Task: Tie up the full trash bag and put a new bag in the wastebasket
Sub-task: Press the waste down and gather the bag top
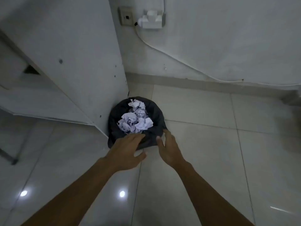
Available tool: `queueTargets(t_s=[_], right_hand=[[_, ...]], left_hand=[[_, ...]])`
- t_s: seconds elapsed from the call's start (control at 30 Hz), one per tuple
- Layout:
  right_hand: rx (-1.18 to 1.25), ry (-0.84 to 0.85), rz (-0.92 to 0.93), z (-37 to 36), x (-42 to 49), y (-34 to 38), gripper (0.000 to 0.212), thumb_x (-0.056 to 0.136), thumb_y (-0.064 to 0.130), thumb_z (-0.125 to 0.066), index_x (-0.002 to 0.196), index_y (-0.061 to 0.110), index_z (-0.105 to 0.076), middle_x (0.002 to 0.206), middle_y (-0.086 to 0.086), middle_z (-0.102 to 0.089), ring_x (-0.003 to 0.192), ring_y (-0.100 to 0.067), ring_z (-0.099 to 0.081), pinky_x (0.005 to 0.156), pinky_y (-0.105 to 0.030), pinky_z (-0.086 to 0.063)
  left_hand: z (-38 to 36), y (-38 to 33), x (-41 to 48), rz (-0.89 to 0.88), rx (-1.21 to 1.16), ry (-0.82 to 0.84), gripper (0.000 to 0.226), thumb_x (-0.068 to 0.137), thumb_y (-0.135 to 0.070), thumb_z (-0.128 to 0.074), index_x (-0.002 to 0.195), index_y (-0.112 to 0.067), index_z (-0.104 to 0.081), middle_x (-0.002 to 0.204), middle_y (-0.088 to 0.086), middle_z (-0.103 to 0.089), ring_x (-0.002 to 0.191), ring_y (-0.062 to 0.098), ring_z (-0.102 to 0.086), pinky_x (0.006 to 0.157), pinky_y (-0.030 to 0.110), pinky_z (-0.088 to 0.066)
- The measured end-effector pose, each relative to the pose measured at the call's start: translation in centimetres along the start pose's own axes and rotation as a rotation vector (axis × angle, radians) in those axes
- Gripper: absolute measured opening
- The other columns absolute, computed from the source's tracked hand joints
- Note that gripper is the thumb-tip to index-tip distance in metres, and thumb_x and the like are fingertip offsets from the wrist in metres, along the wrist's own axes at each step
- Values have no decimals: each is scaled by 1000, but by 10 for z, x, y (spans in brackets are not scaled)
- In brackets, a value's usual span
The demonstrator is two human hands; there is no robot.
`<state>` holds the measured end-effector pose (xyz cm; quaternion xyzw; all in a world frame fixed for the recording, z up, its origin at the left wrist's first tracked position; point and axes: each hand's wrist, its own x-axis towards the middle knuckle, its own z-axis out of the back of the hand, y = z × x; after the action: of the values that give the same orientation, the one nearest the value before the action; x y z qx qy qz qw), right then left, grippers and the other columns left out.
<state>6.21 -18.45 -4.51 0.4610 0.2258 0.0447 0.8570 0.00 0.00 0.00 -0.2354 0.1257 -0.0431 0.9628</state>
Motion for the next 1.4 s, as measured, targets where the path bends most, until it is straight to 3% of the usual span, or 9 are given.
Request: queueTargets(t_s=[0.2,0.4,0.63,0.73,0.77,0.83,0.93,1.23,1.4], right_hand=[[213,-225,-87,-34,89,-16,66,102,48,-45,158,22,-21,154,-14,-40,139,-32,-43,112,-48,-38],[128,-252,87,-48,136,-47,41,98,9,-47,138,14,-47,122,-11,-63,112,-31,-59,84,-29,-42],[52,-206,135,-36,134,-56,34,89,3,-48,122,6,-58,106,-11,-65,90,-24,-60,74,-29,-47],[51,-153,102,-28,120,-68,34,92,12,-52,125,17,-55,94,2,-63,79,-10,-60,59,-20,-47],[39,-136,96,-25,115,-71,33,93,14,-52,125,20,-54,92,6,-61,78,-7,-59,57,-18,-45],[16,-112,77,-18,108,-73,30,94,17,-53,124,22,-53,91,6,-60,79,-8,-59,57,-20,-44],[-15,-100,49,-11,98,-75,28,94,20,-54,122,20,-52,91,1,-61,78,-11,-60,57,-23,-46],[190,-85,-131,-5,97,-75,23,95,44,-45,107,25,-51,105,-6,-63,82,-21,-59,61,-33,-50],[405,-56,-302,-10,104,-72,69,93,71,-31,136,20,-48,128,-6,-59,100,-22,-59,77,-36,-51]], left_hand=[[-46,56,53,7,173,-192,54,95,-58,-46,136,-23,-52,141,-4,-47,138,21,-37,111,46,-31],[-81,96,101,24,279,-313,64,92,-69,-41,137,-25,-51,140,-2,-49,144,27,-27,115,50,-26],[-91,89,100,-42,302,-594,47,90,-66,-33,106,-34,-63,113,-8,-57,108,21,-51,88,41,-38],[-89,85,103,-115,250,-694,47,88,-64,-41,119,-32,-58,114,-2,-52,104,24,-51,85,41,-39],[-90,84,105,-121,232,-631,55,87,-66,-41,131,-35,-50,128,1,-48,118,27,-47,95,45,-37],[-99,86,111,-99,189,-352,72,87,-75,-33,151,-44,-21,163,-1,-13,150,26,-10,117,55,-11],[-117,89,121,-40,245,-49,86,82,-85,-16,155,-44,3,160,-9,32,148,24,28,118,56,11],[-144,92,139,-30,359,90,80,85,-82,-11,154,-44,7,144,-10,46,146,27,32,118,51,10],[-144,84,141,-1,369,123,82,86,-81,-13,156,-41,5,155,-5,40,147,27,31,118,51,10]])
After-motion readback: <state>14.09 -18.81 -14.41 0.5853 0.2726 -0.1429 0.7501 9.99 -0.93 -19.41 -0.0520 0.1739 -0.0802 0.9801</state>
